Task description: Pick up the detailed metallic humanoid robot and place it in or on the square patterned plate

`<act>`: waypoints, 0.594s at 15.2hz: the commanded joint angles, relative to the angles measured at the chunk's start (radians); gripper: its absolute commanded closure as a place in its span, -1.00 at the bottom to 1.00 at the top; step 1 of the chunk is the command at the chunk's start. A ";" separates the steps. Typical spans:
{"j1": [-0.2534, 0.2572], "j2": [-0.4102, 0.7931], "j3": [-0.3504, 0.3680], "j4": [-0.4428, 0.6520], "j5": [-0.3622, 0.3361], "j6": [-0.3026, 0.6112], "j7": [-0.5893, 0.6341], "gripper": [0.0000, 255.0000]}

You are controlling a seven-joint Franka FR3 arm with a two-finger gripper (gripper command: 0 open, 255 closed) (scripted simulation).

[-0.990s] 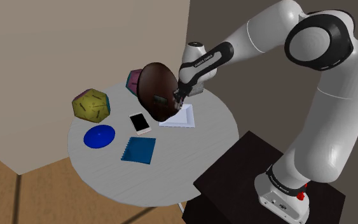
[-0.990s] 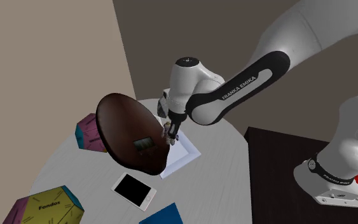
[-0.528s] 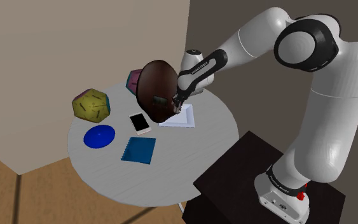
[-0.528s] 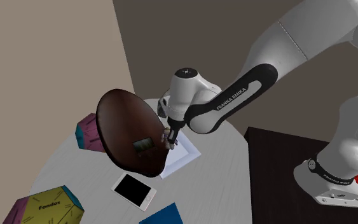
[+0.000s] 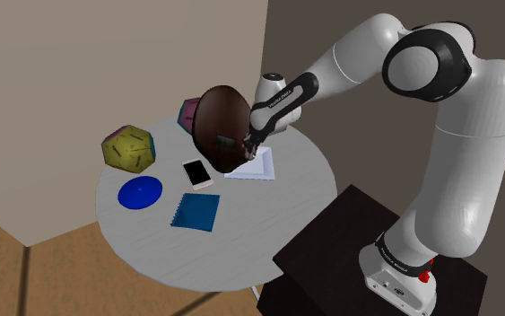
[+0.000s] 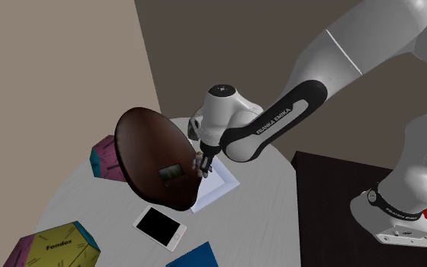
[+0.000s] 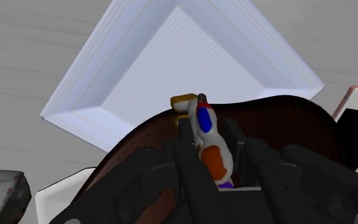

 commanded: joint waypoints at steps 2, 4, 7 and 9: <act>0.001 0.004 -0.002 -0.004 -0.001 -0.003 0.003 -1.00; 0.000 0.002 -0.002 -0.010 -0.001 0.001 0.002 -1.00; -0.001 0.006 -0.002 -0.004 0.000 -0.001 0.001 -1.00; 0.003 -0.054 -0.008 -0.015 -0.009 -0.050 0.007 -1.00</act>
